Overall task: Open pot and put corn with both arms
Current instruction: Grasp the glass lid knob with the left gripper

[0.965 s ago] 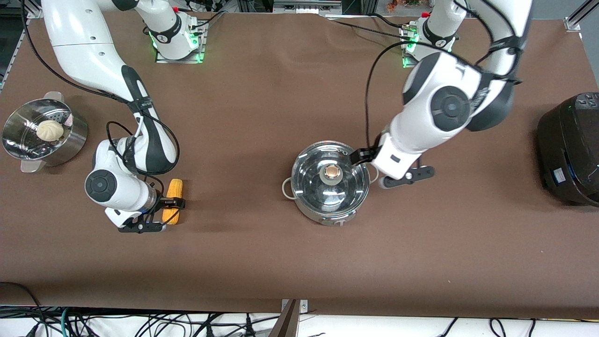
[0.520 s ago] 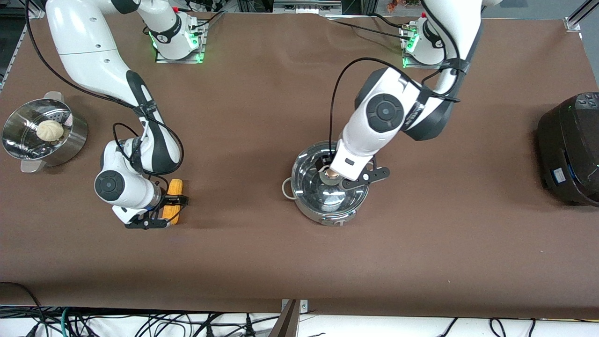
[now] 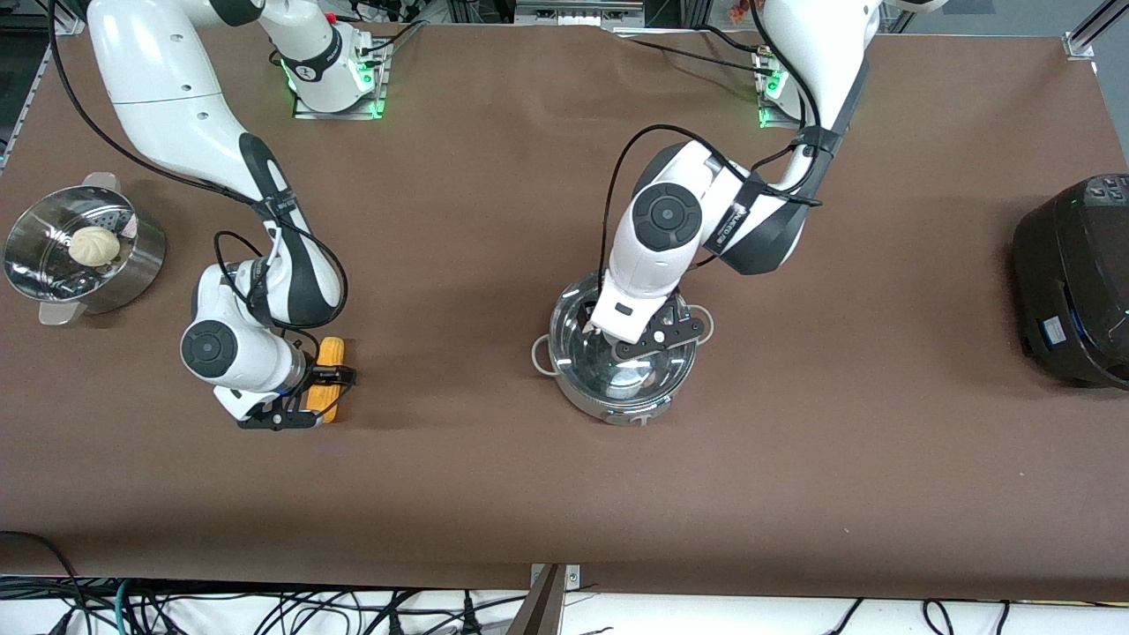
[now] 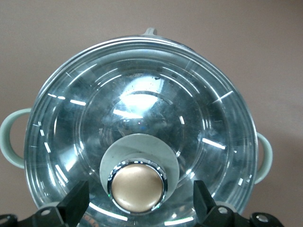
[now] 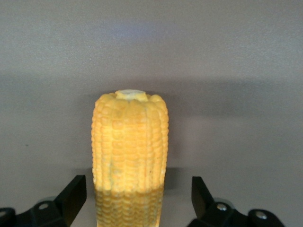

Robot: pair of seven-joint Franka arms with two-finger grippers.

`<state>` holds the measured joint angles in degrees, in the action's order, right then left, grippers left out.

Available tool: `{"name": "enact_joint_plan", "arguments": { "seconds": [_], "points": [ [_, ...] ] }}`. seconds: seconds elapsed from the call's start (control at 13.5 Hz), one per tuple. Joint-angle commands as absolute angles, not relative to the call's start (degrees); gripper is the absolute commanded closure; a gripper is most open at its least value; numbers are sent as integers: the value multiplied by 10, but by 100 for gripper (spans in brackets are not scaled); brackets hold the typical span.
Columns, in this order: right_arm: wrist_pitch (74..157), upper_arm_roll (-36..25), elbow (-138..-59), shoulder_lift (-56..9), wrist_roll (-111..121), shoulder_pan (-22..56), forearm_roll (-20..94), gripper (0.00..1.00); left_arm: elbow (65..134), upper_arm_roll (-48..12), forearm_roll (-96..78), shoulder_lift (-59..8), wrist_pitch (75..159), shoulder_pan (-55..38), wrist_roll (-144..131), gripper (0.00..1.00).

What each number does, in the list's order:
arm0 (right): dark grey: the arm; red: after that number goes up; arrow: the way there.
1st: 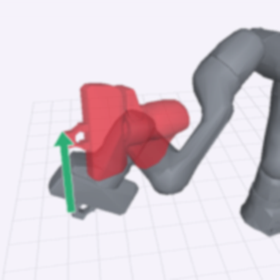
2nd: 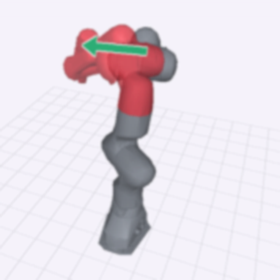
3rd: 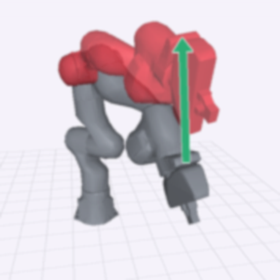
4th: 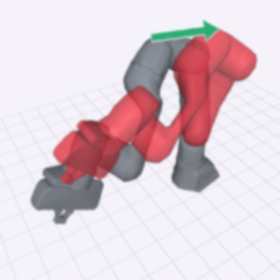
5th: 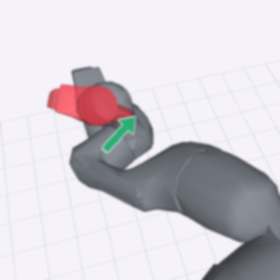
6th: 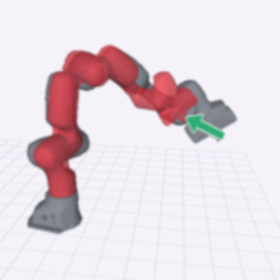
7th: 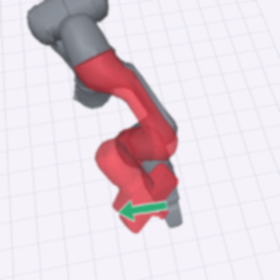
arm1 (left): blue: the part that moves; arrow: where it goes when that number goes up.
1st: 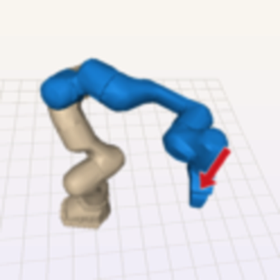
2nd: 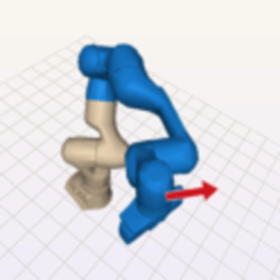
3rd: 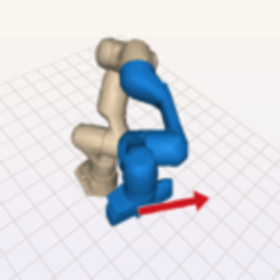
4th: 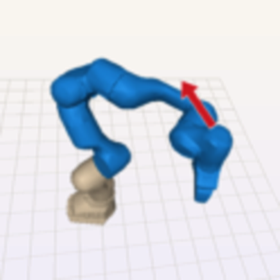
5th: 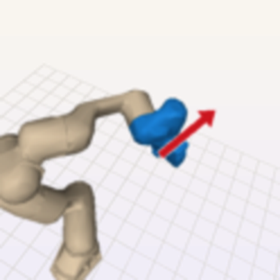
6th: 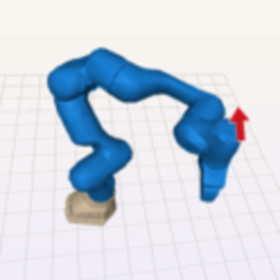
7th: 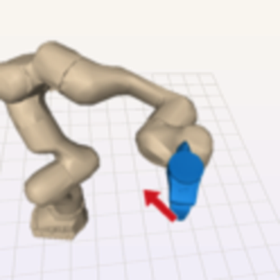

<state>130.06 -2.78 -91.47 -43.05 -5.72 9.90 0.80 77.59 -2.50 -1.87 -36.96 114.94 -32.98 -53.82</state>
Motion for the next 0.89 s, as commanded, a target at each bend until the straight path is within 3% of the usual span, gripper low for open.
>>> {"name": "enact_joint_plan", "arguments": {
  "seconds": [0.0, 0.52, 0.59, 0.82],
  "points": [
    [1303, -26, -919, -424, -55, 99, 18, 29, 751, -17, -1, -384, 1148, -334, -545, 6],
    [1290, -26, -905, -422, -54, 100, 18, 31, 751, -16, -1, -385, 1150, -331, -543, 9],
    [1285, -26, -902, -422, -54, 100, 18, 35, 751, -16, -1, -385, 1153, -331, -543, 11],
    [1284, -26, -898, -422, -53, 100, 18, 44, 752, -16, 0, -387, 1157, -331, -541, 26]
  ]
}}
